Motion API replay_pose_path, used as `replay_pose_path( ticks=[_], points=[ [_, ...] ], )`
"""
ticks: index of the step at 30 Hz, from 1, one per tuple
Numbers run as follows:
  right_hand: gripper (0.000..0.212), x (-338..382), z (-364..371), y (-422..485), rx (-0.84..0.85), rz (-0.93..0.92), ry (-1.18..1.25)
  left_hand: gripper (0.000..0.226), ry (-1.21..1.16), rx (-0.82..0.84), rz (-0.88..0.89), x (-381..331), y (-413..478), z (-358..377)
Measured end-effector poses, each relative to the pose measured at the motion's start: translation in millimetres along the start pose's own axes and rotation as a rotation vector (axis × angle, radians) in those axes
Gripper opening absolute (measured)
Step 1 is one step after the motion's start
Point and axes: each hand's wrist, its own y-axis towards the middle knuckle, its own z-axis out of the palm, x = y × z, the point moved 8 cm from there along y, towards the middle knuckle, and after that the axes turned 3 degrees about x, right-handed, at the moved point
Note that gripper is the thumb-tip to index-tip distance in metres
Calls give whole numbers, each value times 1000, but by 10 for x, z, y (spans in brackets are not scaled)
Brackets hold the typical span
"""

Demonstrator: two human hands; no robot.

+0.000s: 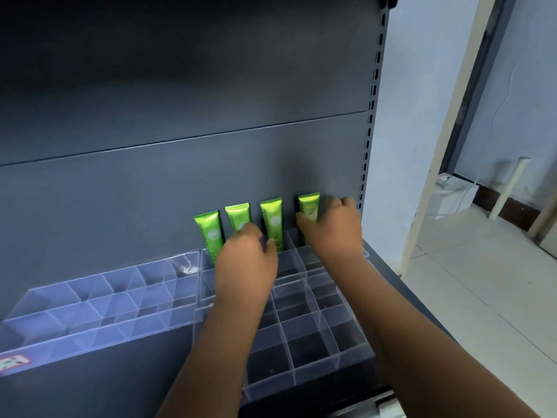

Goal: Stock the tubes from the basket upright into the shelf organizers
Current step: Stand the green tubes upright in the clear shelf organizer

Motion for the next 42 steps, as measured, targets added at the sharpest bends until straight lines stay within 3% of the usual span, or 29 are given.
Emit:
replay_pose_path(
  ticks=[6, 11, 14, 21, 25, 30, 35, 38, 42],
  points=[
    [49, 384, -583, -569, -15, -153, 55, 37, 109, 15, -34, -79, -470, -482],
    [55, 982, -511, -1521, 209, -422, 132, 75, 134, 80, -68, 192, -1048, -898],
    [56, 1496, -386, -2109, 320, -588, 138, 86, 137, -15, -116, 540, -1509, -1402],
    [58, 2717, 35, -3670, 551, -873, 220, 80, 327, -235, -424, 1661, -2971, -2702],
    [69, 3259, 383, -4856, 688, -1025, 265, 77, 485, -250, -593, 2158, -3778, -3331],
    [53, 3609, 714, -6212, 871, -1159, 307, 77, 548, -337, -856, 2640, -4961, -3880],
    [39, 3542, 1214, -7174, 1089, -1173, 182, 62, 525, -411, -1165, 3020, -6117, -4037],
    [44, 3471, 1509, -7612, 1195, -1224, -44, 49, 435, -407, -1259, 3252, -6555, -3927],
    [42, 3374, 1916, -7915, 1303, -1118, -191, 43, 331, -327, -1342, 3581, -6912, -3634]
  ],
)
